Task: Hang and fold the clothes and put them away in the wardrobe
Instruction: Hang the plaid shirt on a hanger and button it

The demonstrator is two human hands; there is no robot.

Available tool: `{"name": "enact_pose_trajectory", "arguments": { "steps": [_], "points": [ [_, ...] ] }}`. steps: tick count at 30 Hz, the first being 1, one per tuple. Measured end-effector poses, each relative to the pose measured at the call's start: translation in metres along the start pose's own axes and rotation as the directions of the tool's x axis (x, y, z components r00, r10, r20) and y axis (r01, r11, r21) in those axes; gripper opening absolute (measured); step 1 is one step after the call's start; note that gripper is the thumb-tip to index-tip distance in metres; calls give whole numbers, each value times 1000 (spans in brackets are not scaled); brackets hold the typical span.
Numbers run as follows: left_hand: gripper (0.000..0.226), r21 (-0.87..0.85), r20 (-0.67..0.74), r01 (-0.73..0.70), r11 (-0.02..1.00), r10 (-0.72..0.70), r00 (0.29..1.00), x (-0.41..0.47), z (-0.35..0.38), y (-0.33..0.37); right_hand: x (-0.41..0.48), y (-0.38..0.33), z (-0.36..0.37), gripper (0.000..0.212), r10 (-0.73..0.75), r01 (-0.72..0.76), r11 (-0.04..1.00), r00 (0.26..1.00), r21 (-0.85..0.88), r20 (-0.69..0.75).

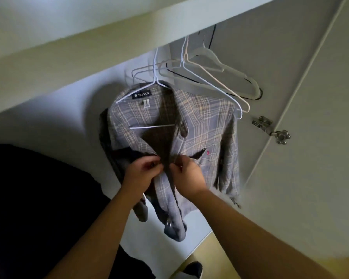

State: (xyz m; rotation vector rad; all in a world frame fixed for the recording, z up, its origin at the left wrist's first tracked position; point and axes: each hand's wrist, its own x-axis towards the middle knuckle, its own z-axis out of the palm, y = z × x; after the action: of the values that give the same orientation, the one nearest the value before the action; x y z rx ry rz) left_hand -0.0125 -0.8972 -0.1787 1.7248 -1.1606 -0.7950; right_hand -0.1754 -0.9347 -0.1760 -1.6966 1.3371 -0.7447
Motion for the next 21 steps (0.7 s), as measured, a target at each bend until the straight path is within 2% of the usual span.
{"name": "enact_pose_trajectory", "arguments": {
  "steps": [3, 6, 9, 11, 14, 21],
  "points": [
    [27, -97, 39, -6, 995, 9, 999, -4, -4, 7, 0, 2, -5, 21, -7, 7, 1000, 1000, 28, -5],
    [29, 40, 3, -124, 991, 124, 992, -4, -7, 10, 0, 4, -8, 8, 38, -40, 995, 999, 90, 21],
    [29, 141, -26, -228, 963, 233, 972, -6, -5, 13, 0, 3, -7, 35, 49, -50, 989, 999, 137, 14],
    [30, 156, -64, -242, 958, 254, 965, -5, -3, 16, -1, 1, -5, 43, 40, -43, 986, 999, 162, 18],
    [30, 130, -86, -266, 955, 279, 957, -3, -1, 18, -1, -2, -3, 41, 35, -38, 981, 999, 188, 15],
    [28, 155, -33, -266, 951, 274, 961, 2, -6, 19, 3, -4, -5, 28, 71, -74, 966, 997, 248, 19]
  ]
}}
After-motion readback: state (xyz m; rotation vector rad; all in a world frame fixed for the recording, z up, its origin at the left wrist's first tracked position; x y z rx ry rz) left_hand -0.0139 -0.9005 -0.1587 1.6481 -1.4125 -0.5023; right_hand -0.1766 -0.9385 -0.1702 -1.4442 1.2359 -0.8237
